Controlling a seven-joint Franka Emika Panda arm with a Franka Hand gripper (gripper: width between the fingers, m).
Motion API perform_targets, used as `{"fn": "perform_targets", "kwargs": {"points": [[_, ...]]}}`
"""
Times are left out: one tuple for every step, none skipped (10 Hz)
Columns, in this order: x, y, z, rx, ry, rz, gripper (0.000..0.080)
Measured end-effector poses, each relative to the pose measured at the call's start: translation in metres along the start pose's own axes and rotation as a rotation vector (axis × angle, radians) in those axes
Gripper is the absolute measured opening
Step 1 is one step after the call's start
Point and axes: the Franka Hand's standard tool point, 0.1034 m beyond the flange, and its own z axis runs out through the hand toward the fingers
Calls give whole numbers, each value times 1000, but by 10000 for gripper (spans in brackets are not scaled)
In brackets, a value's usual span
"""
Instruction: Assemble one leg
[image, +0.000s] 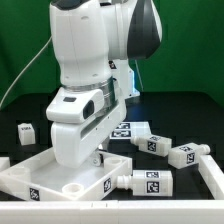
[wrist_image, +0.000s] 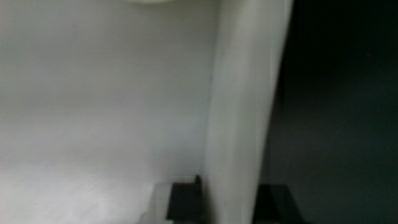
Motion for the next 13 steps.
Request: {"fn": "perform_targets", "kwargs": {"points": [[0, 0, 0, 0, 0, 0, 76], [-1, 0, 0, -1, -2, -19, 76], [-5, 1, -2, -5, -15, -103, 76], [-8, 2, -5, -7, -32, -172, 76], [-10, 2, -8, -8, -49, -231, 76], [-11, 3, -10, -21, -47, -294, 63], [-14, 2, -8, -15, -47, -334, 62], [-16, 4, -5, -13, -49, -345, 62], [-18, 7, -4, -17, -49, -337, 62], [-18, 7, -4, -17, -48, -338, 62], [-18, 7, -4, -17, -48, -338, 62], [-18, 7, -4, -17, -48, -338, 62], [-18, 7, -4, -17, -48, -338, 62]]}}
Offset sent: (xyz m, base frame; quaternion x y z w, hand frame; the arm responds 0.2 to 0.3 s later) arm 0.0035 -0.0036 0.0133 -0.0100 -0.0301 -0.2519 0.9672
